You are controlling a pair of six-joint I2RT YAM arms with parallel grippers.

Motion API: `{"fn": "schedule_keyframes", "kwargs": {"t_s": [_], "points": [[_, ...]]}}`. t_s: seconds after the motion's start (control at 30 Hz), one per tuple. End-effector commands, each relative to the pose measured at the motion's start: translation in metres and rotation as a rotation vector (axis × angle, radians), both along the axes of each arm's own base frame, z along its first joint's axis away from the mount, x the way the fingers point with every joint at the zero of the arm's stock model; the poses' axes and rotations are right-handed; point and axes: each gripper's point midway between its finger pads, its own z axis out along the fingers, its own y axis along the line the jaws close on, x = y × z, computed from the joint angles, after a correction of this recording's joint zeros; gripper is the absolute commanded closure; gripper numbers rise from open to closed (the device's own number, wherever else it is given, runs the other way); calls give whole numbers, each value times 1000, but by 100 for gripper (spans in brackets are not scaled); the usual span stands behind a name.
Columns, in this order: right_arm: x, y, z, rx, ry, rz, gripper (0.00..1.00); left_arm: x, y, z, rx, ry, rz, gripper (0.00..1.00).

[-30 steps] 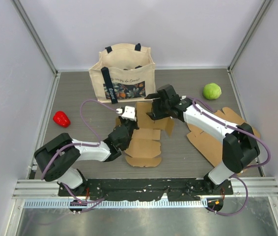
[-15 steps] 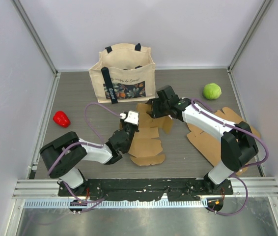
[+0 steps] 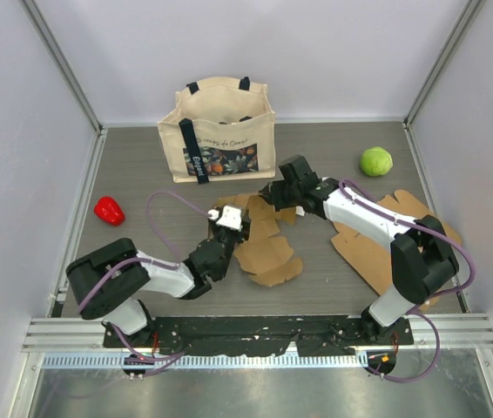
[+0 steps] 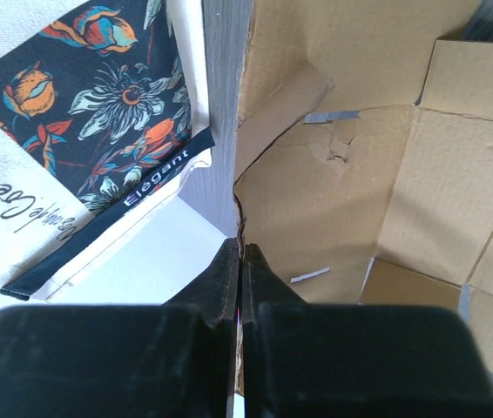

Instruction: Fold the paper box

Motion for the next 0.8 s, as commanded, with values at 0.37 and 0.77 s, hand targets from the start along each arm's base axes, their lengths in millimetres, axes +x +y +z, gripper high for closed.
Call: {"fn": "schedule_keyframes", "kwargs": {"t_s": [0.37,0.77], "points": [[-8,-11,27,-123,-312,100,99,-60,102,57,-500,193,94,33],[-1,-12,55,-309,-578,254,98,-40,101,3,-437,388,139,28]]}}
